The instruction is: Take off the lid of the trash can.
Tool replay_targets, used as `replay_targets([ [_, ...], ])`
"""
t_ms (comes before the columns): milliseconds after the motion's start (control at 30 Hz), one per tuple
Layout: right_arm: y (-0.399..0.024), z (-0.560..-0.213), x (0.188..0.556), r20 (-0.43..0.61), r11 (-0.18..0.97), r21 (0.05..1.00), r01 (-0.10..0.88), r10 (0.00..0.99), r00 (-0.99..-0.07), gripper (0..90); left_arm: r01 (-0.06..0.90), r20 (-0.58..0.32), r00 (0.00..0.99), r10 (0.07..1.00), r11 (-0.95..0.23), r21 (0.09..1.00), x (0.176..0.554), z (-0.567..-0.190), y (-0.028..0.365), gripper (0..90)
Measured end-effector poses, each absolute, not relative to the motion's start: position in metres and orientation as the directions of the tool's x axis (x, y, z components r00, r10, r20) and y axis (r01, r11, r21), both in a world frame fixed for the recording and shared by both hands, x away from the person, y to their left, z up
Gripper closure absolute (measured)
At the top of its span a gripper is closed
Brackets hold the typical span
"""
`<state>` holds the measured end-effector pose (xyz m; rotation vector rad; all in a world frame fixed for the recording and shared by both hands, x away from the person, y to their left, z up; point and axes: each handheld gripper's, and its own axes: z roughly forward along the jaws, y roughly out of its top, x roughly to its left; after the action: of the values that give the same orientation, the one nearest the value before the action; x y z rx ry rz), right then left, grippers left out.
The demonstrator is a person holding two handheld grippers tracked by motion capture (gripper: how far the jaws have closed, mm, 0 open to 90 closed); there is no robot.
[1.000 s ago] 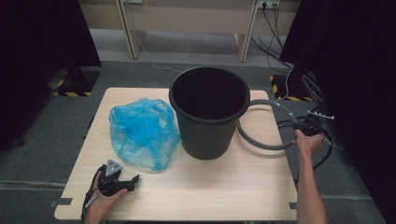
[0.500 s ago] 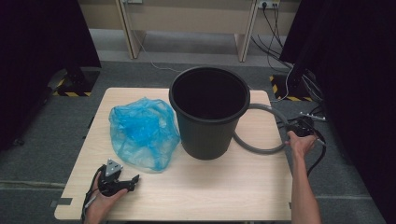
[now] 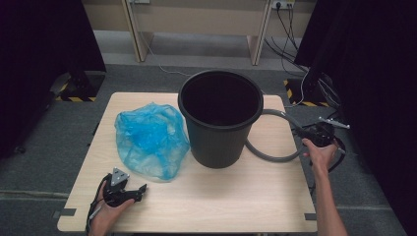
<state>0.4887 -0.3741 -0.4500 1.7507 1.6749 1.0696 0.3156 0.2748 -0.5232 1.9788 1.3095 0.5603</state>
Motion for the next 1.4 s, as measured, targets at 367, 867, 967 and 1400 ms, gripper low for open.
replay_targets([
  [367, -0.333, -0.444, 0.444, 0.189, -0.042, 0.825, 0.564, 0.961, -0.204, 25.6, 0.62, -0.019, 0.397, 0.917, -0.253, 0.743, 0.316, -0.523, 0.275, 14.4],
  [867, -0.285, -0.47, 0.393, 0.164, 0.079, 0.805, 0.588, 0.923, -0.348, 22.3, 0.62, -0.019, 0.398, 0.917, -0.253, 0.742, 0.316, -0.523, 0.275, 14.4],
  [967, -0.28, -0.477, 0.386, 0.149, 0.109, 0.799, 0.591, 0.917, -0.37, 22.4, 0.62, -0.019, 0.398, 0.917, -0.253, 0.742, 0.316, -0.523, 0.275, 14.4],
  [1400, -0.266, -0.503, 0.364, 0.086, 0.23, 0.777, 0.586, 0.883, -0.461, 15.9, 0.62, -0.019, 0.398, 0.917, -0.253, 0.743, 0.316, -0.523, 0.275, 14.5],
])
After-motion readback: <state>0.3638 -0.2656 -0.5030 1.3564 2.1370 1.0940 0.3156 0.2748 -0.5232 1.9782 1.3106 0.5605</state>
